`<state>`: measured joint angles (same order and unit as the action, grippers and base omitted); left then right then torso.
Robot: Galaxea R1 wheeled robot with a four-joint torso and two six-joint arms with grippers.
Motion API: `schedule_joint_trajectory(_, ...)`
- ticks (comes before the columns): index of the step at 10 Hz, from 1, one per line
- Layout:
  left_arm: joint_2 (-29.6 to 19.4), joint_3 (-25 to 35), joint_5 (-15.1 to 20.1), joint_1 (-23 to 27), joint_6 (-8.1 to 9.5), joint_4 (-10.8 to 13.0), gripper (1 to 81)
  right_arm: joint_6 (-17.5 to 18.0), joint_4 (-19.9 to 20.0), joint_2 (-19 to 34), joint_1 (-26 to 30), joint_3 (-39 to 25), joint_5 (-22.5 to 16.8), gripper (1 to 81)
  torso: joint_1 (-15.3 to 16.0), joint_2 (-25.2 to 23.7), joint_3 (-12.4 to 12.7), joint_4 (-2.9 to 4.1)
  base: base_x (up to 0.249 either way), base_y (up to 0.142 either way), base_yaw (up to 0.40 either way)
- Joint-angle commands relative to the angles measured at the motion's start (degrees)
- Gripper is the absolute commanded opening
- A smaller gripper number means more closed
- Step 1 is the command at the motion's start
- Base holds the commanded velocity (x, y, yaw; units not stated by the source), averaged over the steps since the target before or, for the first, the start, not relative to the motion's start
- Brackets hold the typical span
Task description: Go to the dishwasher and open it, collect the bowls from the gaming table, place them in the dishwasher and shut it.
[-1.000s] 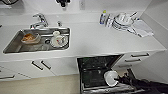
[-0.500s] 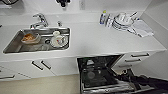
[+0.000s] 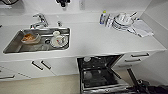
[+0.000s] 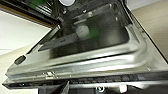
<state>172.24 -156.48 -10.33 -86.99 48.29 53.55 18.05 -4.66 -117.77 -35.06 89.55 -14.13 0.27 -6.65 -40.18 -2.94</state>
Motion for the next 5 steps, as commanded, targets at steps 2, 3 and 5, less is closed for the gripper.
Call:
schedule_joint_trajectory(2,-0.1,-0.8,3.2,-1.5,0.4,-0.6,81.1,0.0,-2.4,8.6,-14.7,-4.3,-2.7,81.1,0.0,0.0,0.0,0.0,0.0,0.0,0.0)
schedule_joint_trajectory(3,0.0,-0.8,3.2,-1.4,0.49,-0.6,81.1,-0.1,-2.3,7.5,-18.3,-2.5,-2.2,81.1,3.7,-5.7,0.0,0.0,0.0,0.0,0.0)
schedule_joint_trajectory(5,-0.4,-0.8,3.2,-1.0,0.4,-0.6,81.1,-0.2,-2.3,3.9,-25.7,1.5,-1.7,81.1,4.1,-6.4,0.0,0.0,0.0,0.0,0.0)
